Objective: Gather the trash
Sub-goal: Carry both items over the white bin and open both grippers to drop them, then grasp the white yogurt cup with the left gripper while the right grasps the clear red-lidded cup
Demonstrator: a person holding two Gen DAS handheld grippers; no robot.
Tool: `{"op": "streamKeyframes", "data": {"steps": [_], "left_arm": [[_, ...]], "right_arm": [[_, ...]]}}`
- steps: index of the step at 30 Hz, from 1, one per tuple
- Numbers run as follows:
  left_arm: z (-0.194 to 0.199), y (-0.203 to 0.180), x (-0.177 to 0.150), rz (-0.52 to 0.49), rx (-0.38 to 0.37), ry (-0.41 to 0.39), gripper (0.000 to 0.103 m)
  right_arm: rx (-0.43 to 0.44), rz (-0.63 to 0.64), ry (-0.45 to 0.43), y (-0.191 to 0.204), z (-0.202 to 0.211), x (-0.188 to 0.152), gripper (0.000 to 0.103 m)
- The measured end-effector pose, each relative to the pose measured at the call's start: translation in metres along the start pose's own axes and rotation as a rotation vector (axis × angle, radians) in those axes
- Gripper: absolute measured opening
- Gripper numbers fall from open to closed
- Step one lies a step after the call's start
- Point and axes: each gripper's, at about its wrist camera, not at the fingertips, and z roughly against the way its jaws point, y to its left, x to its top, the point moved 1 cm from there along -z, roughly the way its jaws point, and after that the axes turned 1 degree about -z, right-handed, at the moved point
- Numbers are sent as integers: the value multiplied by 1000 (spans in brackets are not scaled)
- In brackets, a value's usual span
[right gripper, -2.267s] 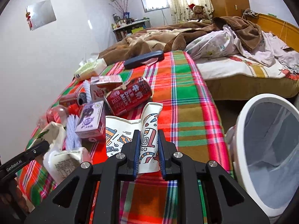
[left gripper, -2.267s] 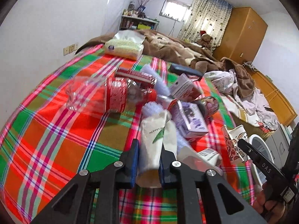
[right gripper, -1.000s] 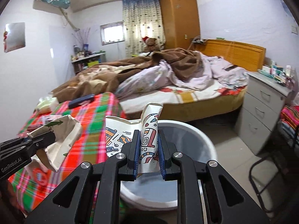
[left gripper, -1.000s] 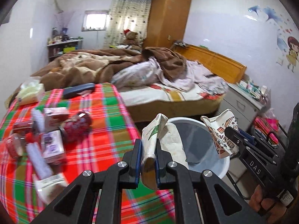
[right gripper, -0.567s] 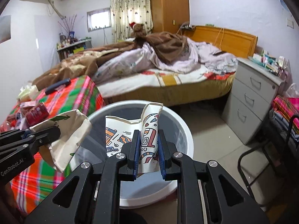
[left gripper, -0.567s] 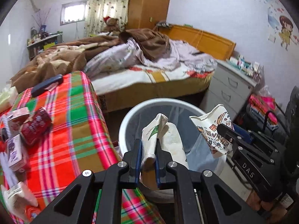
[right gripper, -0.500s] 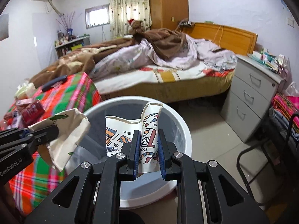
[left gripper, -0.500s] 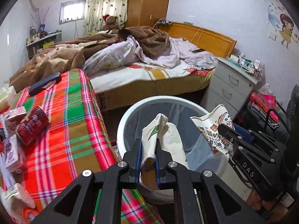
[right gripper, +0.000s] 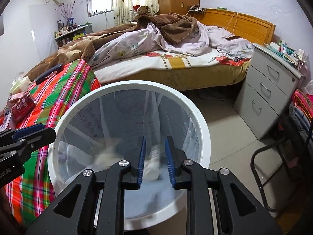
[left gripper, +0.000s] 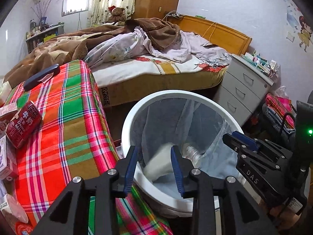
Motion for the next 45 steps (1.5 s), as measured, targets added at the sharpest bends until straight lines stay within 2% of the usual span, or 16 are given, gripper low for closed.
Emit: {"op": "streamKeyframes", "data": {"steps": [4,8,16,20,25,32,41,43,45], "left_arm": [[7,6,-3,16,2,-7,35],[18,12,-6,20,24,-22,35],[59,35,-17,59,69,-90,35],[83,50,-26,88,94,-118,35],[116,72,-40,122,156,-170,42],[153,107,-60,179,208,-211,43],[180,152,-87,254,272,-223,48],[182,160,-94,262,282,-221,49],[183,170,-103,277,281,-213,49]], "right_arm": [[6,-7,-16,0,4,0,24],[13,-3,-33,5,8,1,31],[66,9,-76,24,21,5,36],[109,23,-105,39,32,6,46],[166,50,-127,62,42,4,48],[240,95,-121,94,48,-4,48],[327,149,-100,132,52,-16,48],[349,159,-88,142,52,-21,49],[374,169,-75,151,53,-25,54]]}}
